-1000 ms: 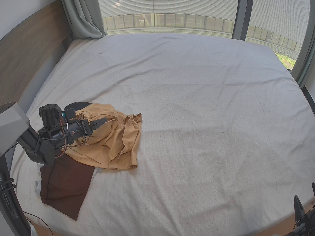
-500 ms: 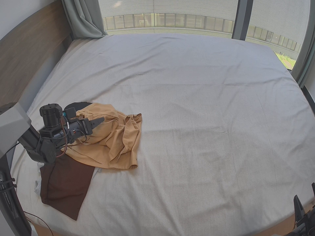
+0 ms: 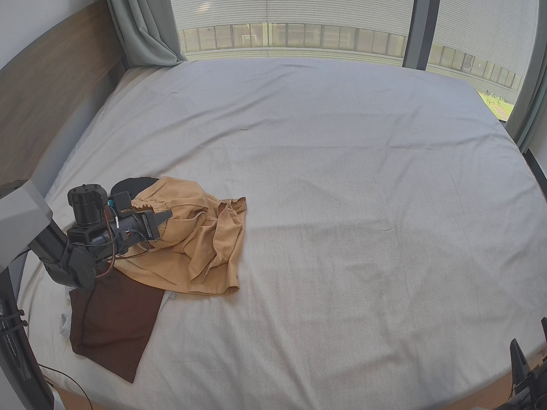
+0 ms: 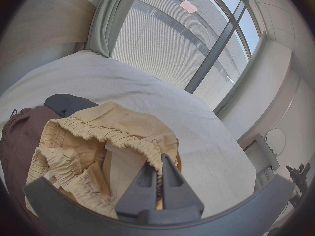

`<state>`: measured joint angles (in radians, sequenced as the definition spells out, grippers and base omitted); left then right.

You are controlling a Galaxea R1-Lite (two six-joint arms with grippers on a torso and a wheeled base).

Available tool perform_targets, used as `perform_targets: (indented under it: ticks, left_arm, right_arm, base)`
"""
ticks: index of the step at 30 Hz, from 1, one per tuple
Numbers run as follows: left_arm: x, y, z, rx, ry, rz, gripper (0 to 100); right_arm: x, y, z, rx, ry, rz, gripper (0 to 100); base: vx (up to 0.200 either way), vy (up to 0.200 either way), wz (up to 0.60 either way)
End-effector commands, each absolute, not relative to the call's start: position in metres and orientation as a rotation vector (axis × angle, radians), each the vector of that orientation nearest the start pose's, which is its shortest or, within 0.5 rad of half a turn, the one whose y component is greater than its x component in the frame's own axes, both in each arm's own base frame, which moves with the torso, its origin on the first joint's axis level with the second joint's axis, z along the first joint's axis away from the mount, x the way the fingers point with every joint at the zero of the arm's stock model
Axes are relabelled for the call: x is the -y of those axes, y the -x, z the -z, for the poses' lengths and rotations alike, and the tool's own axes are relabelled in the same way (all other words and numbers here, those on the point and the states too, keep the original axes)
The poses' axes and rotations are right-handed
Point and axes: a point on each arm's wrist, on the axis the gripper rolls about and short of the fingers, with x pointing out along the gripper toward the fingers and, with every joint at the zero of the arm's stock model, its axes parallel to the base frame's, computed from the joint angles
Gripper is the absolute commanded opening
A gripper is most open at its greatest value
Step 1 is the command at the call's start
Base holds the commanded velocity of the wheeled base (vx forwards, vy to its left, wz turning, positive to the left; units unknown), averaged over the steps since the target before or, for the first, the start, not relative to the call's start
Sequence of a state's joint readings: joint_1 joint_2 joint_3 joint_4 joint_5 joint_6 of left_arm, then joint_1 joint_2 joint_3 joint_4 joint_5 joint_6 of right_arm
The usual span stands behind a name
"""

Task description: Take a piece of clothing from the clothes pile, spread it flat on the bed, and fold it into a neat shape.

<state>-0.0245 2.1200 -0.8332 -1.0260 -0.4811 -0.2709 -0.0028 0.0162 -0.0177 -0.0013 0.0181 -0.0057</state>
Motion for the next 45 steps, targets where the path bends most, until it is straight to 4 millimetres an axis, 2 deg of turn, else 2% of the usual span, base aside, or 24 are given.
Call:
perform_targets:
  ticks: [1, 6, 13, 24, 33, 41, 45]
  left_arm:
    - [0.019, -0.364, -0.100, -0.300, 0.353, 0.465, 0]
    - [0.019, -0.345, -0.125, -0.280, 0.453, 0.470, 0]
    - [0.019, -0.323, -0.129, -0.288, 0.455, 0.475, 0]
    - [0.018, -0.322, -0.139, -0.228, 0.441, 0.485, 0]
    - [0.023, -0.308, -0.142, -0.232, 0.459, 0.490, 0]
    - [0.024, -0.299, -0.161, -0.199, 0.566, 0.455, 0]
    - [0.026, -0.299, -0.162, -0.193, 0.603, 0.426, 0]
  right_arm:
    - [-0.001, 0.023, -0.076, 0.002, 0.006, -0.017, 100]
    - [-0.001, 0.023, -0.076, 0.000, 0.006, -0.015, 100]
    - [-0.001, 0.023, -0.076, 0.000, 0.006, -0.015, 100]
    - [-0.001, 0.023, -0.076, 0.000, 0.006, -0.015, 100]
    - [-0.001, 0.023, -0.076, 0.000, 0.006, -0.015, 100]
    - [-0.001, 0.023, -0.076, 0.000, 0.006, -0.015, 100]
    - [-0.001, 0.023, -0.076, 0.000, 0.006, -0.015, 100]
  base:
    - [0.000, 0.000, 0.00]
    - [0.000, 0.000, 0.00]
    - [0.000, 0.000, 0.00]
    - [0.000, 0.000, 0.00]
    - [0.000, 0.000, 0.00]
    - [0.000, 0.000, 0.00]
    - [0.000, 0.000, 0.00]
